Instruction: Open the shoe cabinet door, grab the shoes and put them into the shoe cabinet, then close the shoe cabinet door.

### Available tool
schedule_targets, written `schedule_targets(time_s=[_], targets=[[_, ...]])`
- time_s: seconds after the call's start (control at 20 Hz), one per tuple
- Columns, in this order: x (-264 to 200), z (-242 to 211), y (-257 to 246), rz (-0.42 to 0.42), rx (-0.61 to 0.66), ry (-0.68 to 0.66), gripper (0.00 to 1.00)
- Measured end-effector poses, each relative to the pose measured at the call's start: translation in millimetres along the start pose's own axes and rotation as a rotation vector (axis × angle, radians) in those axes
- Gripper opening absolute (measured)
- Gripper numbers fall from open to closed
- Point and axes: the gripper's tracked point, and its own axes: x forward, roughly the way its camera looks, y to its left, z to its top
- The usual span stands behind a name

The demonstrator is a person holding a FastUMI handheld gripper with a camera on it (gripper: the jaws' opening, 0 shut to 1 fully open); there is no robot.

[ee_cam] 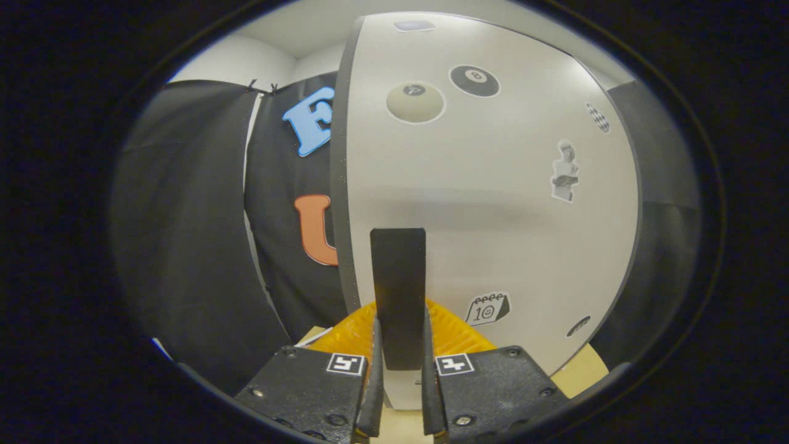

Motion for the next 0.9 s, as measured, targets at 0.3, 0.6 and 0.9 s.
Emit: schedule_targets(time_s=[0.3, 0.6, 0.9], targets=[[-48, -3, 0, 0.086, -0.031, 0.014, 0.29], [-96, -9, -19, 0.165, -0.053, 0.022, 0.29], [-129, -12, -37, 0.207, -0.054, 0.021, 0.29]])
